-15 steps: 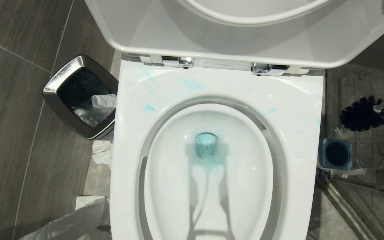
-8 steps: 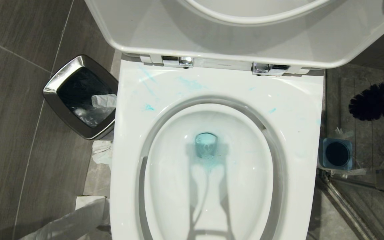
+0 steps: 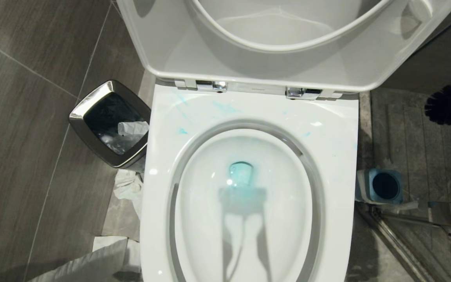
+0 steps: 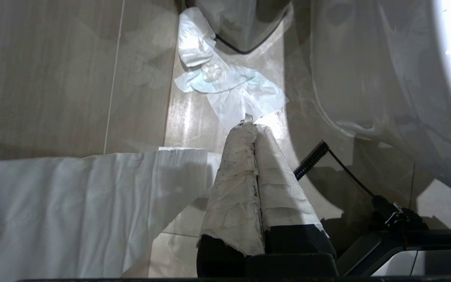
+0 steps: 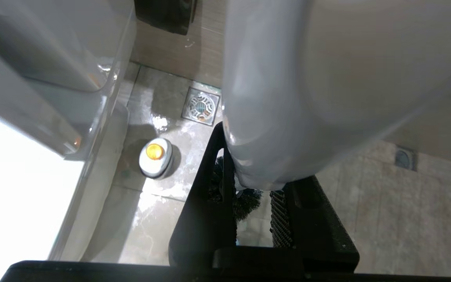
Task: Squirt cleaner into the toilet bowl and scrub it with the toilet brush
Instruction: Scrub the toilet bowl
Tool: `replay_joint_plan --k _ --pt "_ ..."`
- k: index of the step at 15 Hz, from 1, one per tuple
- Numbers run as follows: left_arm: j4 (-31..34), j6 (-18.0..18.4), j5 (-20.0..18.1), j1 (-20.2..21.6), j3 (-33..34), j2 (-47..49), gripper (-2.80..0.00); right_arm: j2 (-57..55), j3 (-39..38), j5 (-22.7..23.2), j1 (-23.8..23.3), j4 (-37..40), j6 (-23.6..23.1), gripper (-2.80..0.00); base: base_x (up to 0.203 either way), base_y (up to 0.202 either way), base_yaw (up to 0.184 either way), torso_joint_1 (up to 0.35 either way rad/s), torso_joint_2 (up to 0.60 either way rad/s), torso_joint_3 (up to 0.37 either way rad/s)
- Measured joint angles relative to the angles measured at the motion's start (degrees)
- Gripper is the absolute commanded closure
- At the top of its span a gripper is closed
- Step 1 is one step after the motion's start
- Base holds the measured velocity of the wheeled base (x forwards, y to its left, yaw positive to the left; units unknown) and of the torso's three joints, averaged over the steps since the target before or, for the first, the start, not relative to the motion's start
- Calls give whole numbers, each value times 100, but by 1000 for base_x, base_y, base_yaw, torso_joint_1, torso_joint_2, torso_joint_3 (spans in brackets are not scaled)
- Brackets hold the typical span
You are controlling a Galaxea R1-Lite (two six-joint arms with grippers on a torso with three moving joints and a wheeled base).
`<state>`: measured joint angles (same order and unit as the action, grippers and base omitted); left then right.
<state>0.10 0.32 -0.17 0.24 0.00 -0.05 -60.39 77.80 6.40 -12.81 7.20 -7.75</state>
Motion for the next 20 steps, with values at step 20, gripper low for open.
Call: replay_joint_plan --k 20 --pt "1 3 -2 0 0 0 0 -138 1167 -130 1018 2222 755 0 0 0 0 3 2 204"
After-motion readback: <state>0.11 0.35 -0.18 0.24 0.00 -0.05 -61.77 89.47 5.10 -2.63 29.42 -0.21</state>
